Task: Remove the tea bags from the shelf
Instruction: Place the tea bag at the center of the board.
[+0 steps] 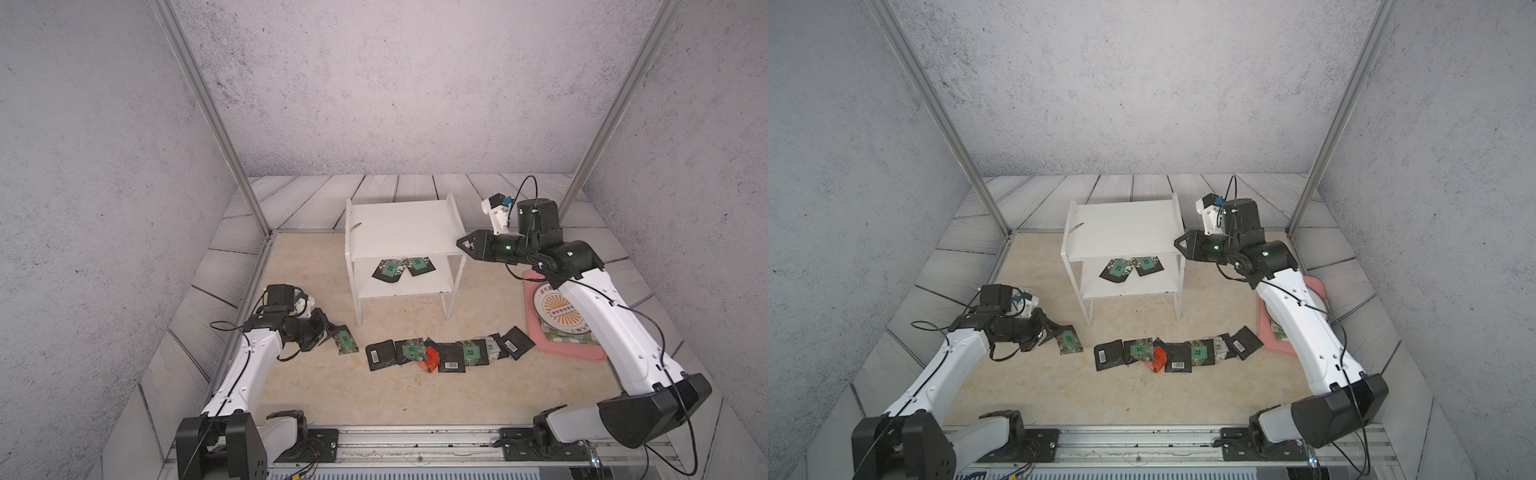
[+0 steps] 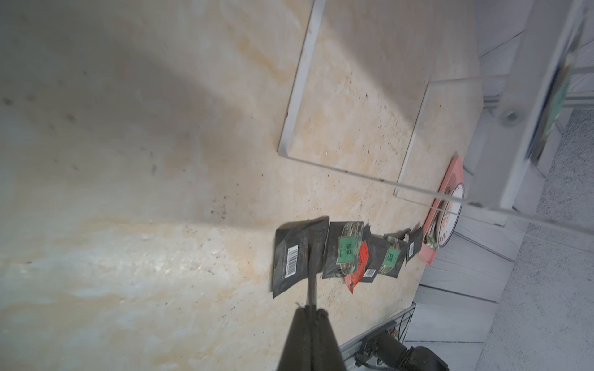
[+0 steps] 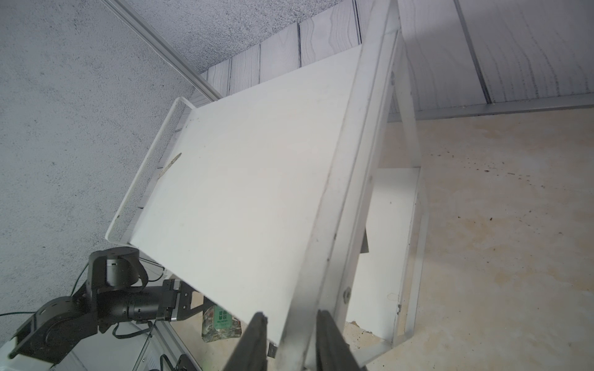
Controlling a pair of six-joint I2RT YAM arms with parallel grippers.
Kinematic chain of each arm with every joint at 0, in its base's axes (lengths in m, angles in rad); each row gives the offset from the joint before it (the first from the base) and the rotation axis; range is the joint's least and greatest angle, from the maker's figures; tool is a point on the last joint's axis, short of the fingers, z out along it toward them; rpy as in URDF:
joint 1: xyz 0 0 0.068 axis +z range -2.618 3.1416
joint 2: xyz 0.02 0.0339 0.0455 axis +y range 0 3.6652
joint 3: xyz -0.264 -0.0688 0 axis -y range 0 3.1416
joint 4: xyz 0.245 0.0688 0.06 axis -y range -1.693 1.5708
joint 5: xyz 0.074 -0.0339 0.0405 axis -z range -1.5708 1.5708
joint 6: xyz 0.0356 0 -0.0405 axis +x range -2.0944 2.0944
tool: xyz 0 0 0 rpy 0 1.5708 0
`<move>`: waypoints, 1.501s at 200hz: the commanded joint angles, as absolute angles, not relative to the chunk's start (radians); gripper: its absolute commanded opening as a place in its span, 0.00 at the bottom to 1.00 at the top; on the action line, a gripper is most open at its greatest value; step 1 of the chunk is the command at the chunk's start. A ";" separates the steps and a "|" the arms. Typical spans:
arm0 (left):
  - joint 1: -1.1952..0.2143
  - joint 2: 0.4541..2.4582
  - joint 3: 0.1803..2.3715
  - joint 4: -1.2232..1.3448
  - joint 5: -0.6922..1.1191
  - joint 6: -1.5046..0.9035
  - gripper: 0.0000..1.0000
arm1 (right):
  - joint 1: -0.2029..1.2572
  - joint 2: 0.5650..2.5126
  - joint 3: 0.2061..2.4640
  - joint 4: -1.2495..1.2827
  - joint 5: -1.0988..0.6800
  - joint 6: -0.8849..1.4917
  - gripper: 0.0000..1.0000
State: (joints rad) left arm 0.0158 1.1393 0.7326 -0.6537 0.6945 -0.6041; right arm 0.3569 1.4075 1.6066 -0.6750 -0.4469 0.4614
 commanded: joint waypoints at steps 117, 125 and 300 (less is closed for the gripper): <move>-0.087 1.365 0.641 -0.367 0.689 -0.677 0.07 | 0.359 1.384 1.575 -0.711 -0.448 0.472 0.31; -0.087 1.372 0.641 -0.376 0.685 -0.673 0.08 | 0.358 1.384 1.576 -0.712 -0.447 0.471 0.31; -0.078 1.223 0.780 -0.710 0.500 -0.593 0.61 | 0.358 1.379 1.577 -0.713 -0.445 0.466 0.31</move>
State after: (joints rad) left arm -0.0818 1.2671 0.7372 -0.6384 0.5350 -0.6125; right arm 0.3569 1.4025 1.5948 -0.6582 -0.4530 0.4637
